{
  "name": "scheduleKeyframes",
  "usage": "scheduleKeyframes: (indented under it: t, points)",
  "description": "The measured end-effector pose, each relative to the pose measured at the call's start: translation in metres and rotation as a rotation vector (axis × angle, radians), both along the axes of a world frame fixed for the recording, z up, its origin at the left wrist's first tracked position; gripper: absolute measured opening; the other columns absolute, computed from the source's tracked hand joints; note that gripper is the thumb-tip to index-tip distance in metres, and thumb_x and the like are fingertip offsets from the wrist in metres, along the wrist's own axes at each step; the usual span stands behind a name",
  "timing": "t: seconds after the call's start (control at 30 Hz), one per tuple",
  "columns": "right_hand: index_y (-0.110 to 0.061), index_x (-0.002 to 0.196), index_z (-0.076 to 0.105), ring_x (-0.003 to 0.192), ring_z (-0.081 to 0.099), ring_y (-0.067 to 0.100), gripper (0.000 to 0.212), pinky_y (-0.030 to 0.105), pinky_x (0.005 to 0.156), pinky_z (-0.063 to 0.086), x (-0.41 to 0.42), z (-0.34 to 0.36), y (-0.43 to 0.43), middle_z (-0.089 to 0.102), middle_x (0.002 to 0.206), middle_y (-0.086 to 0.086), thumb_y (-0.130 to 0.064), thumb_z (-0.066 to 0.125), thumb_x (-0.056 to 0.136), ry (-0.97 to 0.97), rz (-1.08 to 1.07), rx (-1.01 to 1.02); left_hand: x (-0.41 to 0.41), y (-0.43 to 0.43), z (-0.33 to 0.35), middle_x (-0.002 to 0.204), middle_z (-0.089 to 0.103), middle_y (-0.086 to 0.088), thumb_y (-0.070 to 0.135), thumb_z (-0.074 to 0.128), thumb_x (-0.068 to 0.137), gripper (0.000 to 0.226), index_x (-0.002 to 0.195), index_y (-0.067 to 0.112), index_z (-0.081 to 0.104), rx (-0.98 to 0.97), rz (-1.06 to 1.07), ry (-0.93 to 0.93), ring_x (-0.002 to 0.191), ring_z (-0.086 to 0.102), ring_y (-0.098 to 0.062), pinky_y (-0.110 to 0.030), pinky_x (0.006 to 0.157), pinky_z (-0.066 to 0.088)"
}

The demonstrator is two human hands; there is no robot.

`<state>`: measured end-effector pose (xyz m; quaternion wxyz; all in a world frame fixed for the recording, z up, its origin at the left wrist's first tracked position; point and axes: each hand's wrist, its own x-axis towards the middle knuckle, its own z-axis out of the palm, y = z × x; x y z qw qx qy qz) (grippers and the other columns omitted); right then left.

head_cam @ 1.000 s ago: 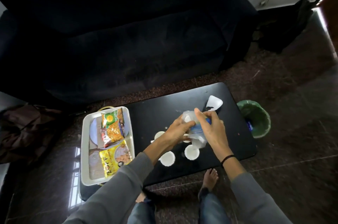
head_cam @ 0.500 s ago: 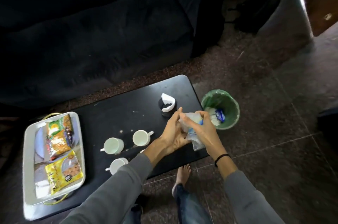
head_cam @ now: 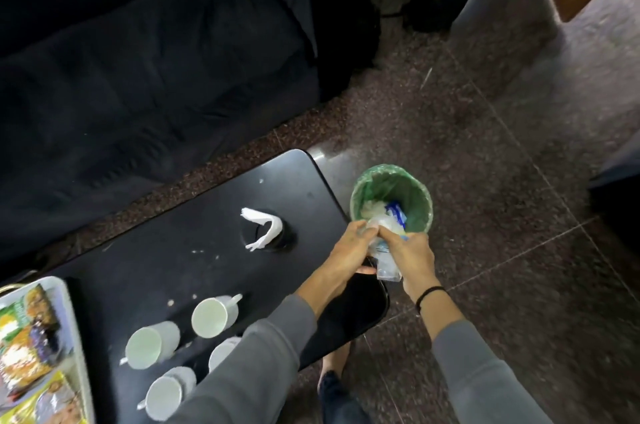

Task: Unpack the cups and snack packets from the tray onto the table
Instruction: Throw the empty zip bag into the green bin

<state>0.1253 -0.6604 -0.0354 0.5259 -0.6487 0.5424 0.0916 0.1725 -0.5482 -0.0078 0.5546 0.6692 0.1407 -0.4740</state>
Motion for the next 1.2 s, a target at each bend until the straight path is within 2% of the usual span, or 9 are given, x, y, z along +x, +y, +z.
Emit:
scheduleKeyframes:
  t: [0.1, 0.23, 0.33, 0.4, 0.47, 0.57, 0.73, 1.0, 1.2]
  points:
    - [-0.018, 0.110, 0.051, 0.100, 0.055, 0.026, 0.055, 0.035, 0.079, 0.043, 0.008, -0.022, -0.021, 0.056, 0.114, 0.008, -0.043, 0.086, 0.076, -0.026, -0.061, 0.011, 0.009, -0.014, -0.019, 0.140, 0.057, 0.004, 0.042, 0.053, 0.099, 0.056, 0.151, 0.035, 0.036, 0.076, -0.048, -0.019, 0.118, 0.061, -0.015, -0.034, 0.084, 0.059]
    - [-0.019, 0.111, 0.055, 0.100, 0.057, 0.029, 0.055, 0.034, 0.077, 0.041, 0.028, -0.043, -0.048, 0.057, 0.112, 0.008, -0.043, 0.087, 0.074, -0.005, -0.070, -0.102, 0.027, -0.027, -0.044, 0.128, 0.060, 0.006, 0.032, 0.056, 0.099, 0.056, 0.152, 0.029, 0.036, 0.086, -0.049, -0.002, 0.097, 0.067, -0.008, -0.036, 0.084, 0.061]
    - [-0.014, 0.130, 0.052, 0.115, 0.058, 0.035, 0.068, 0.044, 0.092, 0.049, 0.048, -0.059, -0.066, 0.060, 0.128, 0.015, -0.044, 0.085, 0.078, 0.045, 0.023, -0.187, 0.039, -0.035, -0.059, 0.125, 0.061, 0.004, 0.029, 0.060, 0.097, 0.056, 0.149, 0.024, 0.040, 0.102, -0.089, -0.008, 0.099, 0.068, -0.010, -0.039, 0.087, 0.061]
    - [-0.007, 0.140, 0.048, 0.131, 0.052, 0.040, 0.076, 0.053, 0.107, 0.044, 0.058, -0.068, -0.074, 0.055, 0.142, 0.020, -0.043, 0.082, 0.082, 0.086, 0.093, -0.218, 0.045, -0.036, -0.066, 0.127, 0.061, 0.001, 0.028, 0.062, 0.096, 0.055, 0.146, 0.022, 0.042, 0.116, -0.109, -0.015, 0.104, 0.067, -0.014, -0.041, 0.089, 0.061]
    - [-0.005, 0.143, 0.045, 0.137, 0.046, 0.042, 0.076, 0.057, 0.111, 0.038, 0.064, -0.073, -0.077, 0.049, 0.149, 0.021, -0.040, 0.080, 0.086, 0.123, 0.121, -0.230, 0.048, -0.037, -0.071, 0.127, 0.062, -0.001, 0.026, 0.062, 0.096, 0.053, 0.145, 0.020, 0.044, 0.122, -0.110, -0.011, 0.107, 0.067, -0.016, -0.042, 0.090, 0.060]
    - [-0.003, 0.136, 0.050, 0.134, 0.047, 0.042, 0.063, 0.055, 0.111, 0.039, 0.064, -0.077, -0.073, 0.050, 0.144, 0.022, -0.031, 0.079, 0.088, 0.104, 0.124, -0.248, 0.047, -0.035, -0.073, 0.129, 0.061, -0.002, 0.025, 0.063, 0.097, 0.050, 0.144, 0.019, 0.046, 0.132, -0.112, -0.010, 0.109, 0.066, -0.017, -0.041, 0.089, 0.061]
    - [0.002, 0.126, 0.056, 0.128, 0.052, 0.038, 0.050, 0.042, 0.104, 0.043, 0.052, -0.077, -0.057, 0.057, 0.132, 0.023, -0.021, 0.079, 0.088, 0.084, 0.166, -0.228, 0.040, -0.029, -0.071, 0.128, 0.064, -0.004, 0.025, 0.063, 0.096, 0.041, 0.136, 0.018, 0.054, 0.147, -0.106, -0.005, 0.111, 0.066, -0.016, -0.041, 0.090, 0.061]
    - [-0.003, 0.118, 0.060, 0.118, 0.059, 0.035, 0.040, 0.046, 0.100, 0.049, 0.045, -0.050, -0.018, 0.064, 0.124, 0.018, -0.022, 0.077, 0.088, 0.011, 0.249, -0.218, 0.038, -0.006, -0.047, 0.122, 0.067, -0.003, 0.024, 0.064, 0.094, 0.032, 0.126, 0.022, 0.059, 0.124, -0.077, -0.047, 0.106, 0.067, -0.012, -0.035, 0.082, 0.062]
    - [-0.003, 0.110, 0.065, 0.111, 0.062, 0.031, 0.028, 0.034, 0.090, 0.045, 0.025, -0.009, 0.027, 0.066, 0.106, 0.011, -0.020, 0.075, 0.089, -0.090, 0.346, -0.248, 0.020, 0.035, -0.015, 0.118, 0.069, -0.005, 0.021, 0.064, 0.095, 0.032, 0.126, 0.017, 0.060, 0.103, -0.007, -0.079, 0.106, 0.068, -0.016, -0.039, 0.085, 0.062]
